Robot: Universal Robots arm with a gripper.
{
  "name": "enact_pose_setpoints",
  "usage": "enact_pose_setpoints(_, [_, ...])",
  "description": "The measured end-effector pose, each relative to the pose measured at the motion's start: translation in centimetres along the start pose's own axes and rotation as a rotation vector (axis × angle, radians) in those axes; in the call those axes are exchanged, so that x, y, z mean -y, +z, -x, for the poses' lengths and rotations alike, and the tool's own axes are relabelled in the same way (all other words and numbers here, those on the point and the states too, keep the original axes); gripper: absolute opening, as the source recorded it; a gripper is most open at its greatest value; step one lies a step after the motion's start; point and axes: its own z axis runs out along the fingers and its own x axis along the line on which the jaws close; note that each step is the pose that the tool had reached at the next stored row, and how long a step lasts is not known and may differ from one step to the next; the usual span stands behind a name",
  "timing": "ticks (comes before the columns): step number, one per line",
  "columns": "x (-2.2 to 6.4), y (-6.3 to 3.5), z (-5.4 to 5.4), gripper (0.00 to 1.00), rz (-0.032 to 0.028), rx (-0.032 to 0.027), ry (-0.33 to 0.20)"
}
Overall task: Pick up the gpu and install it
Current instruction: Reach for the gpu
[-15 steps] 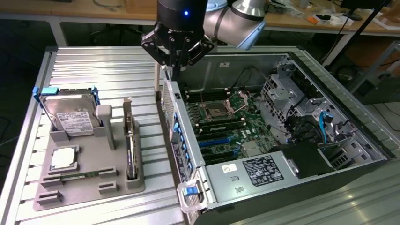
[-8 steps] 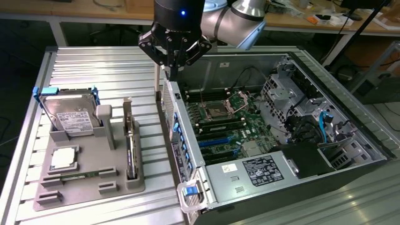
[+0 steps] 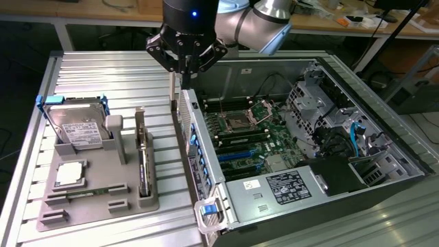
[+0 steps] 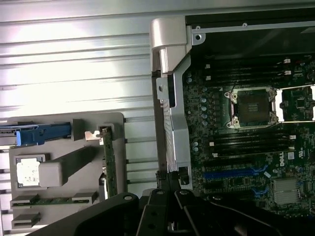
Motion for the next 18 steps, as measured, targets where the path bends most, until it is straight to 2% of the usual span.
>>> enact_pose_setpoints(18, [0.19,-0.06,-2.2,0.11,0.0,0.0,0.0])
